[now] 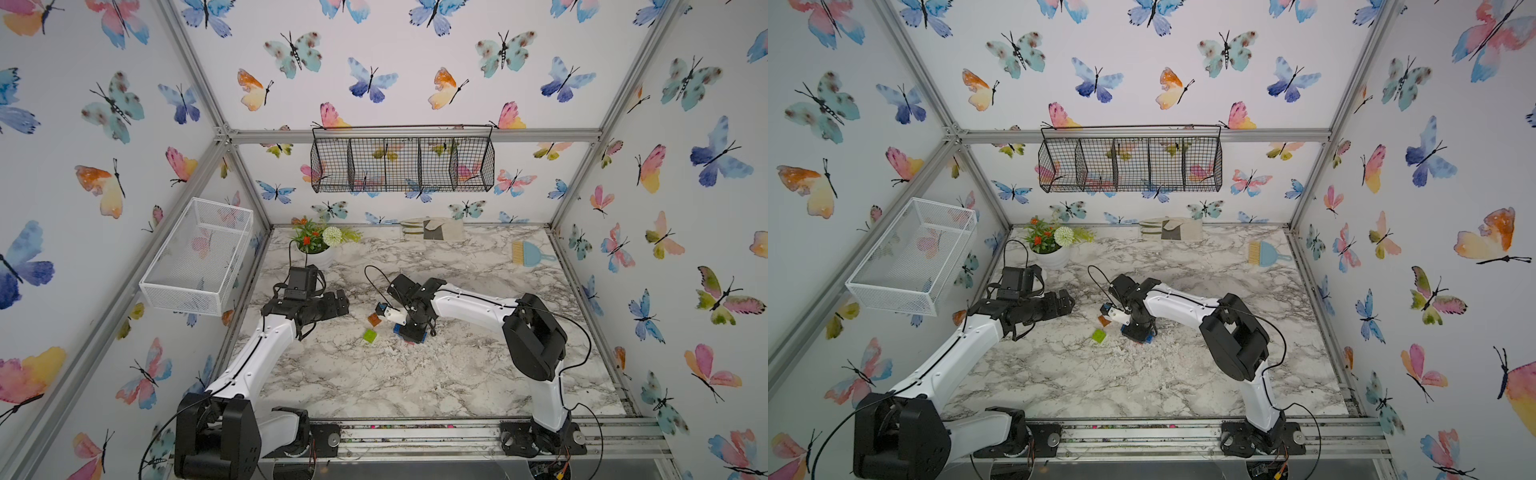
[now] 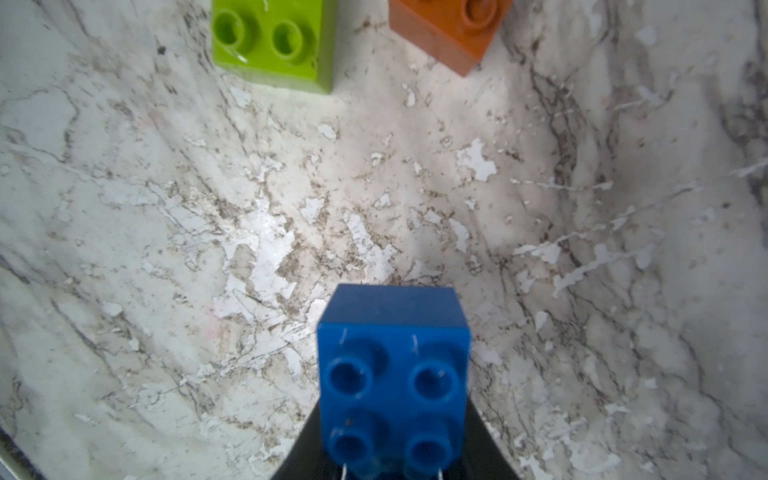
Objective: Assemble the letter y with lego
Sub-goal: Assemble the lego brick with the lego brick.
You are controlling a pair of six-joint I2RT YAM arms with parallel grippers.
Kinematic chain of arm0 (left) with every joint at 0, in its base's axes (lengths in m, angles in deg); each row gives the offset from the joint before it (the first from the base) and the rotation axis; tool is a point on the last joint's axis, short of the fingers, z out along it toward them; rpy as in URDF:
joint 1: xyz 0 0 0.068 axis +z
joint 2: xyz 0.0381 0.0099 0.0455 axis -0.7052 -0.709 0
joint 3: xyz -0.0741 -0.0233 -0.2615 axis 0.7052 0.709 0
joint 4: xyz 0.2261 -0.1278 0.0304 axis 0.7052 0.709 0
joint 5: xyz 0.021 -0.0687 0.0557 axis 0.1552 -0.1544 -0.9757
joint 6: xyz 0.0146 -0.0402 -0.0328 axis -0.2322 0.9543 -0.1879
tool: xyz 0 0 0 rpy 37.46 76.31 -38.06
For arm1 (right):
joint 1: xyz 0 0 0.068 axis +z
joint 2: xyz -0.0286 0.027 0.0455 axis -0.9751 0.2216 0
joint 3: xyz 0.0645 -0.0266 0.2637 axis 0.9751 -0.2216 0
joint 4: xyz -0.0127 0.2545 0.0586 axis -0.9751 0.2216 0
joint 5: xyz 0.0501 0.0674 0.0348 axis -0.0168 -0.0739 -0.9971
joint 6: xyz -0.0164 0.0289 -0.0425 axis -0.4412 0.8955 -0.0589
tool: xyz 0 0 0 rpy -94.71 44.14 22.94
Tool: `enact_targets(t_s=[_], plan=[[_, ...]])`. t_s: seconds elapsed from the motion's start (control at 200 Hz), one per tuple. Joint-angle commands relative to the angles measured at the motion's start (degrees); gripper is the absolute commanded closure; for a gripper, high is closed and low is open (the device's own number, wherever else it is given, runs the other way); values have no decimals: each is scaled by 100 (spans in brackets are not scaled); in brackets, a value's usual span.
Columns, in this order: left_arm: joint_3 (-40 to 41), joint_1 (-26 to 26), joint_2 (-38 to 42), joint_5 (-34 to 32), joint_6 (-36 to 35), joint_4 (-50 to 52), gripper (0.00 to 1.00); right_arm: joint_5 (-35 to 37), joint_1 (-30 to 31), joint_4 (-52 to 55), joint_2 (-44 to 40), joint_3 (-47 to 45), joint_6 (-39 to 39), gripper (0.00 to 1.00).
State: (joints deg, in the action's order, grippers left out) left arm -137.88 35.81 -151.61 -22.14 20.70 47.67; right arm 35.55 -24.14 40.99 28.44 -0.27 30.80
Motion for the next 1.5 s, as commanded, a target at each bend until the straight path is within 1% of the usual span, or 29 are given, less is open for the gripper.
enact_targets(t_s=[0.0,0.355,0.701,1.121,1.492], plan=[[-49,48,-31,67,-68,-24,1,124,64,218,221,-39,44,92],[-42,46,-31,87,-70,-32,2,499,91,526,355,39,290,94],[-39,45,29,79,-83,-28,2,349,100,507,309,-100,364,94],[-40,50,6,51,-69,-37,2,506,139,875,502,9,427,96],[-48,48,-42,70,-55,-43,2,450,161,941,483,53,493,96]])
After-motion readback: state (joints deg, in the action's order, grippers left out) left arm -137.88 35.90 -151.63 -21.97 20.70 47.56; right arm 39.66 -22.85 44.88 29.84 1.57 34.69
